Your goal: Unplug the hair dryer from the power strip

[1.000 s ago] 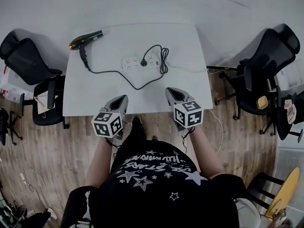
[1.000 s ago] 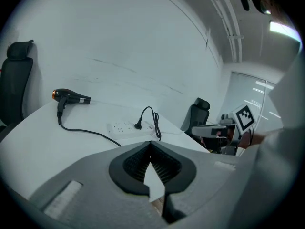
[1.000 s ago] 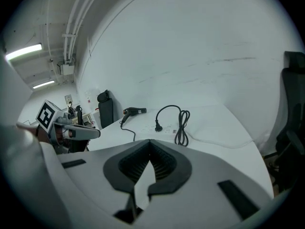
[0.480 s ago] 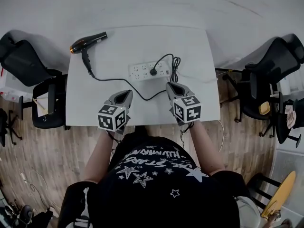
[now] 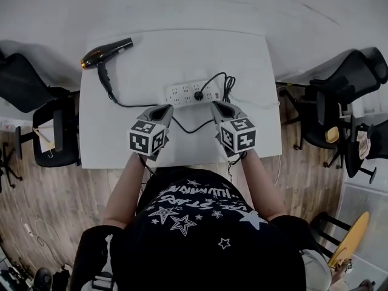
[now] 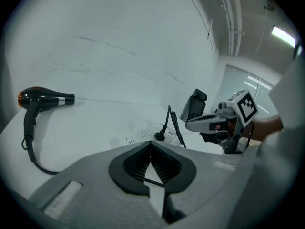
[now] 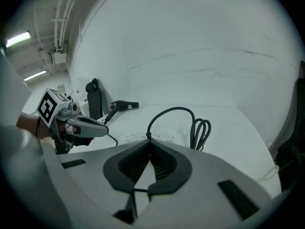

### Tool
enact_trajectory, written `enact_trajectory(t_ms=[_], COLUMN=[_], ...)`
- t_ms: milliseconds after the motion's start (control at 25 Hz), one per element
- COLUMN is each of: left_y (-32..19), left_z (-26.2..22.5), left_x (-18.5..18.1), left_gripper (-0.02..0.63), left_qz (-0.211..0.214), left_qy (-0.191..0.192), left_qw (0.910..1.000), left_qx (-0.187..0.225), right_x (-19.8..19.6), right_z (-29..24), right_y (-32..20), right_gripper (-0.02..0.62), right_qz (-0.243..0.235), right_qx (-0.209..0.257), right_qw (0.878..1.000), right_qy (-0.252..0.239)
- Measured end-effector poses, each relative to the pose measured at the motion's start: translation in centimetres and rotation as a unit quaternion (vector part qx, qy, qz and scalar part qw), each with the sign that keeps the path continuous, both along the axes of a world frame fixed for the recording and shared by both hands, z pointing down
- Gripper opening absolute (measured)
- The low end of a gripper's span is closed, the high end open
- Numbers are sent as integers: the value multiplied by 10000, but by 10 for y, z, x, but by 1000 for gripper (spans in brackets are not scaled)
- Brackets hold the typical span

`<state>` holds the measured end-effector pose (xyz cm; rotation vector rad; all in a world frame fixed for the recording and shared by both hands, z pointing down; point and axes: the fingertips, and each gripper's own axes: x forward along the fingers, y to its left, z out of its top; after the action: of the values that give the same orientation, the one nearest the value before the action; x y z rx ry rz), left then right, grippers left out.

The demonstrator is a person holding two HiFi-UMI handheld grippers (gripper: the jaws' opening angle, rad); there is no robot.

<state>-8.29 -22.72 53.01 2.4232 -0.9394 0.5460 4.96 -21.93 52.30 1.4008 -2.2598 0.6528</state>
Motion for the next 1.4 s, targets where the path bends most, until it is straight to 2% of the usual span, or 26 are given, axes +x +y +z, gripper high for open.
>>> enact_trajectory(t_ms=[280,680,920,1240,1400], left_y=[-19,-29,-36,-38,-39], left_z=[20,45,52,57,57], left_x=[8,10,11,15,15], left_gripper=[6,7,6,8,6], left_qz=[286,458,494,335,246], left_qy=[-97,-197,-175,-354,-605], left_qw=[9993,9975,9970,9971,9966], left_qx=[-229,-510,-562,-589,-494], right_x=[1,-2,-1,5,-3], right_z=[8,19,19,19,22], right_y=[-13,-17,-20,-24,-29], right_gripper=[9,9,9,9,9], right_qz=[187,381,515,279,-96], right_qx=[-154,-448,-460,-448,-480], right_qw=[9996,9979,9972,9984,9986], right_qy=[122,272,284,222,202])
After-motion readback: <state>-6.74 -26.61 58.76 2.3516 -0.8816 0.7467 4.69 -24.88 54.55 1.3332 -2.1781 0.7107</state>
